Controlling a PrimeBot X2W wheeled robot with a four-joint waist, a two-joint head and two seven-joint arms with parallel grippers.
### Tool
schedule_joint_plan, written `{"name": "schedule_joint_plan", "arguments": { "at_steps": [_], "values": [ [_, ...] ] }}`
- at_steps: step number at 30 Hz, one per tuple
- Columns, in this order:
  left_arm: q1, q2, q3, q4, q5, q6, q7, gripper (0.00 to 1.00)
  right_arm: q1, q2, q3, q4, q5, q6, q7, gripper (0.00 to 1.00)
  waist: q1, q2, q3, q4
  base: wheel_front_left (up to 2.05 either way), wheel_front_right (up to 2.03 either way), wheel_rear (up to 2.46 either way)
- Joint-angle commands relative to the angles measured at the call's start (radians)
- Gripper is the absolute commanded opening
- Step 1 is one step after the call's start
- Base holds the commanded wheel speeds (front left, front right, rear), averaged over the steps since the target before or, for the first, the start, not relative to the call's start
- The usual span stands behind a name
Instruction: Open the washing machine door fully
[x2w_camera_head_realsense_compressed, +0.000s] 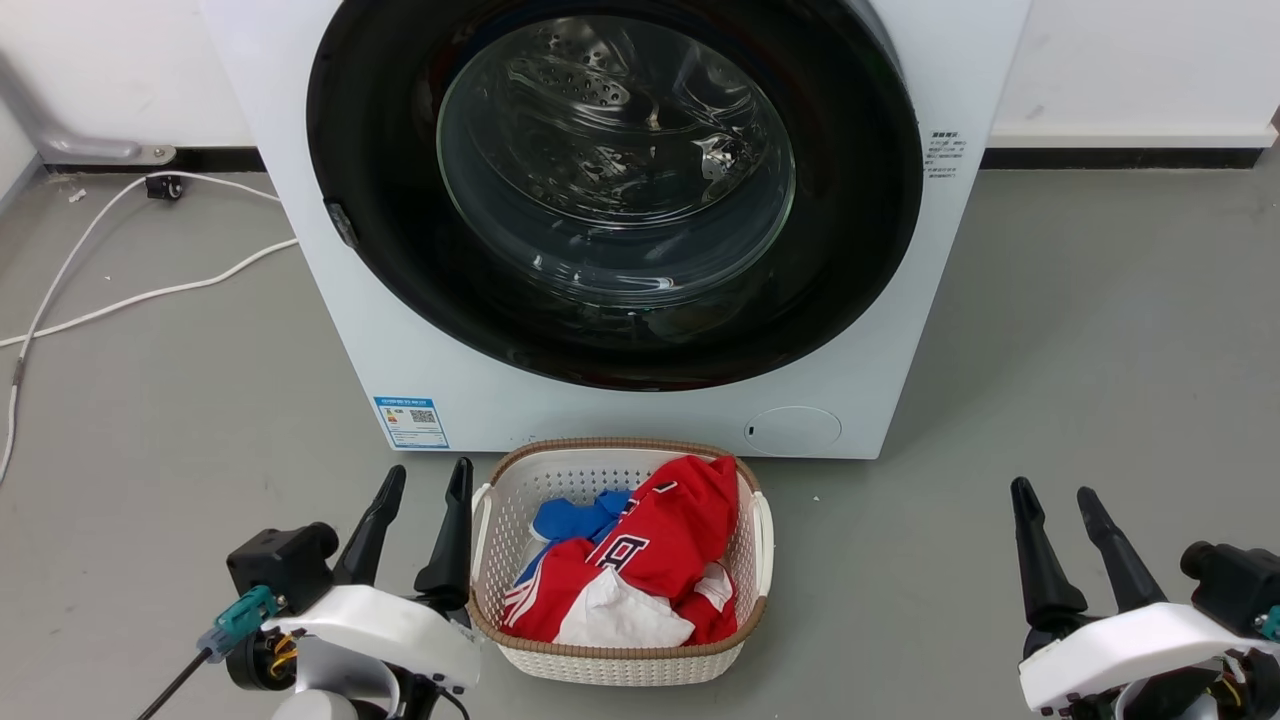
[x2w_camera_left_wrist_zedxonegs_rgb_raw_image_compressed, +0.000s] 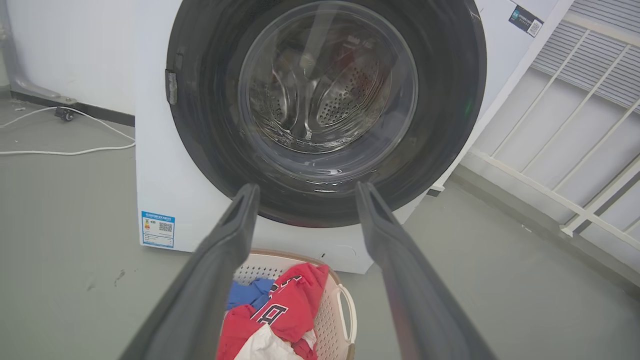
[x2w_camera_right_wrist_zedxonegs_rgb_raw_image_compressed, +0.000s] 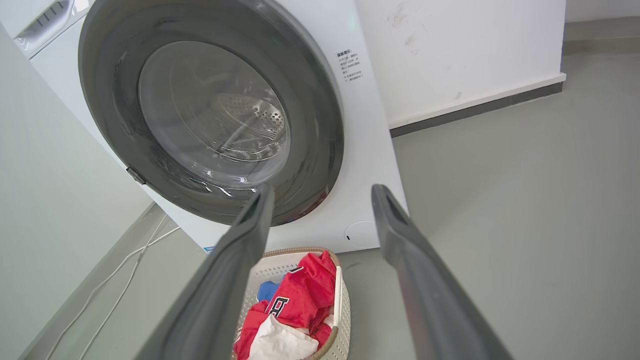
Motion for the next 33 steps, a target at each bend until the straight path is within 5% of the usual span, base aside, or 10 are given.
{"name": "schedule_joint_plan", "arguments": {
  "at_steps": [1, 33],
  "values": [
    [-0.022, 0.01, -0.007, -0.007, 0.035, 0.004, -0.011, 1.0, 0.0, 0.001, 0.0, -0.015, -0.035, 0.002, -0.007, 1.0, 0.0, 0.0, 0.0, 0.0, 0.0, 0.0, 0.0],
    [-0.047, 0.025, -0.045, 0.048, 0.269, 0.01, -0.083, 1.0, 0.017, 0.004, 0.0, -0.017, -0.313, 0.002, -0.048, 1.0, 0.0, 0.0, -0.002, 0.002, 0.0, 0.0, 0.0]
  ]
}}
